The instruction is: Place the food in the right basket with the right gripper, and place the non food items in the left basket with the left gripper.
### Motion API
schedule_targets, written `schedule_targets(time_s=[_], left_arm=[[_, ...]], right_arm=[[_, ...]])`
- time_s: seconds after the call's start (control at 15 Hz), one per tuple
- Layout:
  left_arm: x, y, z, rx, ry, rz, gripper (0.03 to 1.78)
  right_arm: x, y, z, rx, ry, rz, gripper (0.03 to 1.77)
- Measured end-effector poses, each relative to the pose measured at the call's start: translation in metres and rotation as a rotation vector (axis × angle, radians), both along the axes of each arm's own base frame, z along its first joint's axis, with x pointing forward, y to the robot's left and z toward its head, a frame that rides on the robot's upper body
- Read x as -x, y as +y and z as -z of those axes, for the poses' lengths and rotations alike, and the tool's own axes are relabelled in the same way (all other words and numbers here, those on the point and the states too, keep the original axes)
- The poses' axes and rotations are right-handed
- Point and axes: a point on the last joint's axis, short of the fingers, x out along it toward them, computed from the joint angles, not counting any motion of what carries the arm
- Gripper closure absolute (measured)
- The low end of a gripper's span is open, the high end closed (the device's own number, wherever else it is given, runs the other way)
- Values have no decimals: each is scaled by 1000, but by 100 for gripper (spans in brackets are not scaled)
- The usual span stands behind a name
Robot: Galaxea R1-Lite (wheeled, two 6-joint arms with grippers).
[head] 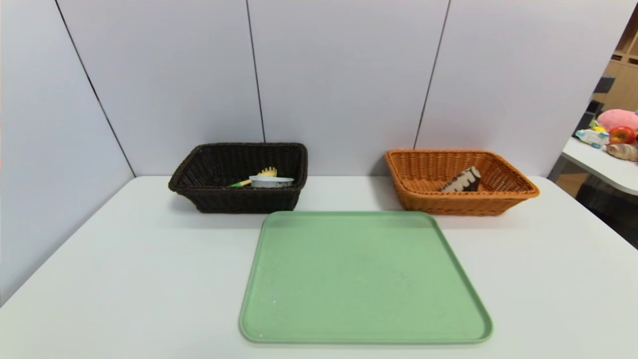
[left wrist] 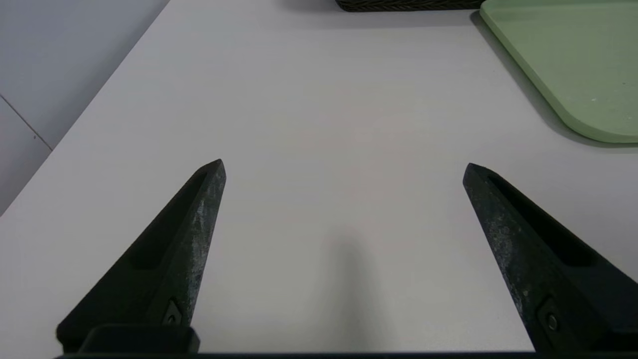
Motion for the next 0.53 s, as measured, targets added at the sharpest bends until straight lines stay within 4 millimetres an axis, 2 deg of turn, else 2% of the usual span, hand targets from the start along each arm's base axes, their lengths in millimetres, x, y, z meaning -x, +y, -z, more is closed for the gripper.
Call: schedule_targets(time_s=[0.27, 0.53], left_arm=[[0, 0, 0, 21, 1, -4, 12], [0, 0, 1, 23, 2, -6, 12]], right_arm=[[-1, 0, 12, -19, 92, -18, 10], [-1, 1, 11, -16, 97, -28, 10]])
